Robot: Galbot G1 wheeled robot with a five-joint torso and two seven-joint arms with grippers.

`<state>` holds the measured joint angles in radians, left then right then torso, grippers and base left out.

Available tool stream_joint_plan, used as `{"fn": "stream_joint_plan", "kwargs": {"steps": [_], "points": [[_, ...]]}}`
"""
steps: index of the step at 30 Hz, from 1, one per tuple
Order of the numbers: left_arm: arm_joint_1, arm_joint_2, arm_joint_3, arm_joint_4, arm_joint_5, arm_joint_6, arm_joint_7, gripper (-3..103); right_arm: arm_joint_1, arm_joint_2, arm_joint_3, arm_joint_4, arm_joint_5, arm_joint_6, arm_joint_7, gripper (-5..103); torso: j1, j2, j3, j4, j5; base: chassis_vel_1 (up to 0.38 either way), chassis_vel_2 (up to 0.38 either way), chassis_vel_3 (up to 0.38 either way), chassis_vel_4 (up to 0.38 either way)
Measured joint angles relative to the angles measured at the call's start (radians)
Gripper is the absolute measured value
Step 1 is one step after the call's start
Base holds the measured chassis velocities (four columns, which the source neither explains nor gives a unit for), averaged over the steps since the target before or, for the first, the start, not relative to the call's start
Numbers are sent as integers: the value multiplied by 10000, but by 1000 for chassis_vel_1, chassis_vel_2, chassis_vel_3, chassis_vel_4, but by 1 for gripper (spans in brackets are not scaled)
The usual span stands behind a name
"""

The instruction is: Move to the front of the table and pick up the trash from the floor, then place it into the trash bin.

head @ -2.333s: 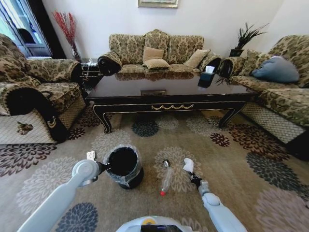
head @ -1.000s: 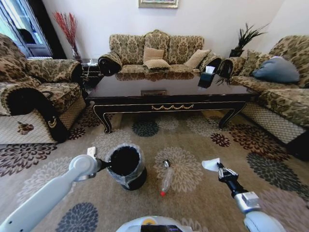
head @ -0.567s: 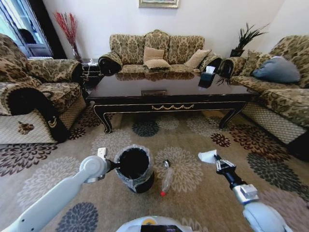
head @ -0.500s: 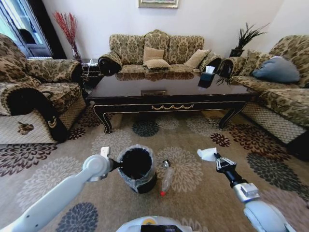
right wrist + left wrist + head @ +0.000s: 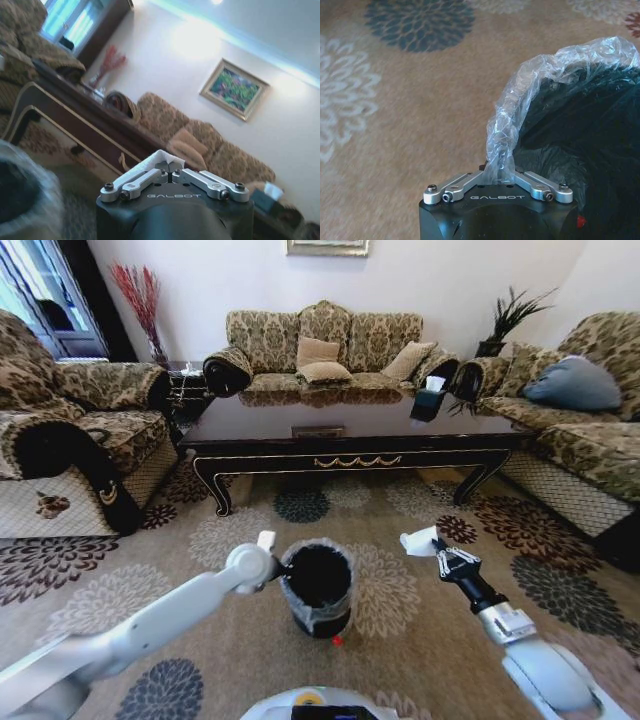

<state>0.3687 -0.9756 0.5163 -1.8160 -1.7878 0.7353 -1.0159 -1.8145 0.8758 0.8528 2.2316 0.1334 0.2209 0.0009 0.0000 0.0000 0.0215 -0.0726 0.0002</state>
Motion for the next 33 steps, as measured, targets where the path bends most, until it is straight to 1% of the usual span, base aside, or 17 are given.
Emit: {"fn": "stream_joint_plan", "kwargs": {"steps": [1,2,3,5,8,10,11,15,16,19,20,21,23,25,33], "points": [[-148,-142,71,108,-49,1,-33,0,-7,-3,-2,97,-7,3,-6,0,0,0,0,-2,0,0,0,0,0],[-148,-142,71,108,-49,1,-33,0,-7,-3,-2,97,-7,3,-6,0,0,0,0,-2,0,0,0,0,0],[-354,-320,170,275,-135,0,-67,0,-32,-12,-3,223,-8,6,-13,0,0,0,0,2,0,0,0,0,0],[-913,-724,510,732,-291,0,-130,0,-94,-64,6,539,-5,10,-38,0,0,0,-1,2,0,0,0,0,0],[-1154,-942,703,989,-351,-1,-142,0,-122,-77,14,696,3,10,-44,0,0,0,0,3,1,0,0,0,0],[-1508,-1458,975,1498,-405,1,-185,0,-212,-64,-1,935,-3,11,-91,0,0,0,-1,5,1,0,0,0,0],[-1508,-1458,975,1498,-405,1,-185,0,-212,-64,-1,935,-3,11,-91,0,0,0,-1,5,1,0,0,0,0],[-1753,-2505,1393,2204,-336,0,-258,0,-242,139,-174,984,-105,18,-166,0,0,0,-1,4,1,0,0,0,0],[-1753,-2505,1393,2204,-336,0,-258,0,-242,139,-174,984,-105,18,-166,0,0,0,-1,4,1,0,0,0,0],[-1764,-3585,1574,2794,-203,2,-264,0,-358,404,-269,860,-287,58,-182,0,0,0,-1,-3,2,0,0,0,0],[-1764,-3753,1590,2859,-191,2,-264,0,-406,429,-280,834,-324,85,-190,0,0,0,-1,-4,2,0,0,0,0],[-1764,-3753,1590,2859,-191,2,-264,0,-406,429,-280,834,-324,85,-190,0,0,0,-1,-4,2,0,0,0,0],[-1770,-4035,1648,2904,-203,0,-261,0,-459,440,-297,759,-397,152,-204,0,0,0,-1,-4,0,0,0,0,0],[-1819,-4213,1665,2874,-256,2,-310,0,-464,468,-350,507,-516,298,-216,0,0,0,-2,4,1,0,0,0,0],[-1858,-4234,1548,2780,-306,2,-352,0,-364,604,-466,125,-753,470,-366,0,0,0,-1,5,0,0,0,0,0]]}}
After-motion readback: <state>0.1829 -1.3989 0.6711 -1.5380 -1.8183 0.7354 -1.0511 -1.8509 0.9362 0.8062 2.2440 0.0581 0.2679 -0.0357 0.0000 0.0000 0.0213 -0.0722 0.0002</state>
